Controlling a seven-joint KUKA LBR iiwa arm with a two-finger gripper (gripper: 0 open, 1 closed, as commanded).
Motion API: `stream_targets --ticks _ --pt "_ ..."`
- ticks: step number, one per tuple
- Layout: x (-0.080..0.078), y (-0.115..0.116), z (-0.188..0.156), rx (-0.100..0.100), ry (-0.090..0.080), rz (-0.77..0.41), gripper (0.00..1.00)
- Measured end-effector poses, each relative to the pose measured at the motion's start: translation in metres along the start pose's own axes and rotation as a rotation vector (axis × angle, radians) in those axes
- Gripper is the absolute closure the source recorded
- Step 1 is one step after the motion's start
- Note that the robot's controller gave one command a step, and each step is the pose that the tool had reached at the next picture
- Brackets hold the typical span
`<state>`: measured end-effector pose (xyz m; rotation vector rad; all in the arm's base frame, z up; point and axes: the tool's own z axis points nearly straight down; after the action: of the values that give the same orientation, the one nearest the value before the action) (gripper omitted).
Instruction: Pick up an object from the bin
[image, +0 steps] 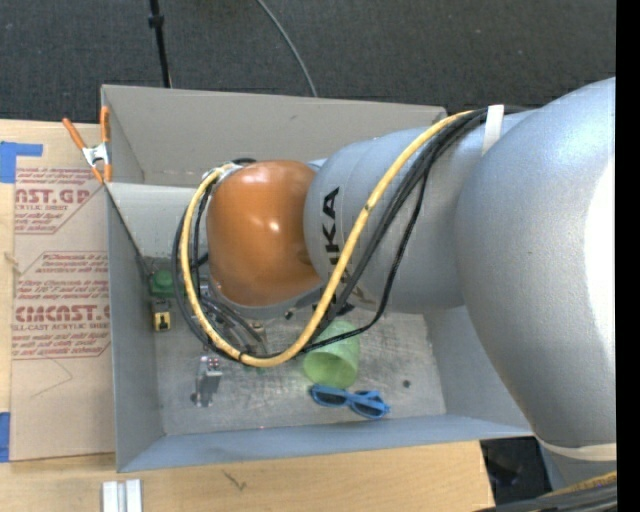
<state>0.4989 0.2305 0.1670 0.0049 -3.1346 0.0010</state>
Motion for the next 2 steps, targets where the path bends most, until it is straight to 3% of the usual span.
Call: stream_targets --ticks 1,2 --pt "-0.003 -0.082 0.094 -0.003 -0.017 -0.366 0.00" --pt "-0.024 -0.139 0.082 0.001 -0.009 -0.099 0.00"
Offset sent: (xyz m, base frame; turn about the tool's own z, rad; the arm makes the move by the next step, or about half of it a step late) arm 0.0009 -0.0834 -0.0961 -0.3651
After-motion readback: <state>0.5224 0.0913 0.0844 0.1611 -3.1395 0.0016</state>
